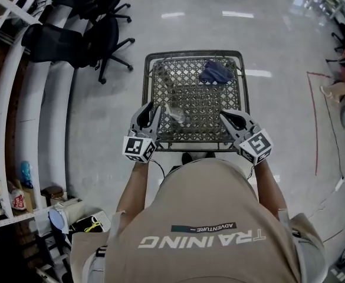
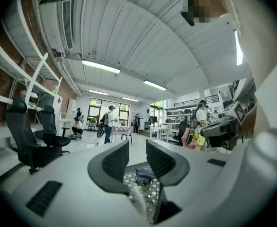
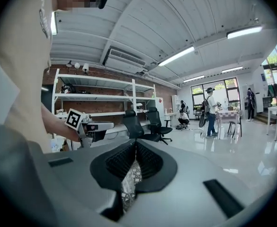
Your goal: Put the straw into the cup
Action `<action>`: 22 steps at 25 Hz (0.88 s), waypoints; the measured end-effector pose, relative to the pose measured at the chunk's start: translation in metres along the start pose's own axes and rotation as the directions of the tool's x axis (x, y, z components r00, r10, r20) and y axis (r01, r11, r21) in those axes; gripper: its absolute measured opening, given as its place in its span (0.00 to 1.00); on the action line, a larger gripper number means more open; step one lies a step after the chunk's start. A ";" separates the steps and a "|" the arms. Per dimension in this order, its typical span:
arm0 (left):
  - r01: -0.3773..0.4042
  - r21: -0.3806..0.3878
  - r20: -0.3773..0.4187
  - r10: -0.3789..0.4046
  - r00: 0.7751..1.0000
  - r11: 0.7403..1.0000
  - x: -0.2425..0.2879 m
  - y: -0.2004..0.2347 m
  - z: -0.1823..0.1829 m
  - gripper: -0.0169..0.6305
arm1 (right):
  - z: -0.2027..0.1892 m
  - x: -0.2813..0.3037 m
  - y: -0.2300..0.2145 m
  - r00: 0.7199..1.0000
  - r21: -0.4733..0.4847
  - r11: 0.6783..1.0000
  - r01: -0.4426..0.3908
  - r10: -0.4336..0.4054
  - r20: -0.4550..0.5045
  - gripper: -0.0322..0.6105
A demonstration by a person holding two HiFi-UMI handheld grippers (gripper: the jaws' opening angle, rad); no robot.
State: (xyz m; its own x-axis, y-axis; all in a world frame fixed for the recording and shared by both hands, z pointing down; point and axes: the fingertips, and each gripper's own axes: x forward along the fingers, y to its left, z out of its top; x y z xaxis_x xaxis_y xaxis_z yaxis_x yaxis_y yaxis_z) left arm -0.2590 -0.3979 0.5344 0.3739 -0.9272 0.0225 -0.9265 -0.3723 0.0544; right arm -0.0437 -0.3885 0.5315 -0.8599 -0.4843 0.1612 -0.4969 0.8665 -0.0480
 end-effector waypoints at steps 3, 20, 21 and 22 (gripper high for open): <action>0.020 0.007 0.060 -0.021 0.998 1.000 -0.010 -0.003 0.030 0.13 | 0.032 0.004 -0.003 0.997 0.000 1.000 -0.006 0.006 0.077 0.08; -0.058 -0.020 0.021 0.059 0.998 0.998 -0.019 0.021 0.058 0.05 | 0.075 0.024 -0.024 0.996 -0.127 0.991 0.048 -0.038 0.085 0.08; -0.058 -0.021 0.019 0.058 0.998 0.998 -0.019 0.022 0.058 0.05 | 0.074 0.026 -0.022 0.996 -0.131 0.990 0.045 -0.034 0.082 0.08; -0.056 -0.021 0.013 0.056 0.998 0.998 -0.021 0.023 0.058 0.05 | 0.073 0.027 -0.021 0.996 -0.130 0.991 0.043 -0.032 0.081 0.08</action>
State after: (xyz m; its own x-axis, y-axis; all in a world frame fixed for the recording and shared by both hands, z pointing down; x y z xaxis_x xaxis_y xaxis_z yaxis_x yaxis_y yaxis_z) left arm -0.2903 -0.3895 0.4777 0.3206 -0.9471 0.0121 -0.9449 -0.3189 0.0736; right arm -0.0654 -0.4285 0.4649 -0.8502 -0.5201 0.0819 -0.5137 0.8535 0.0878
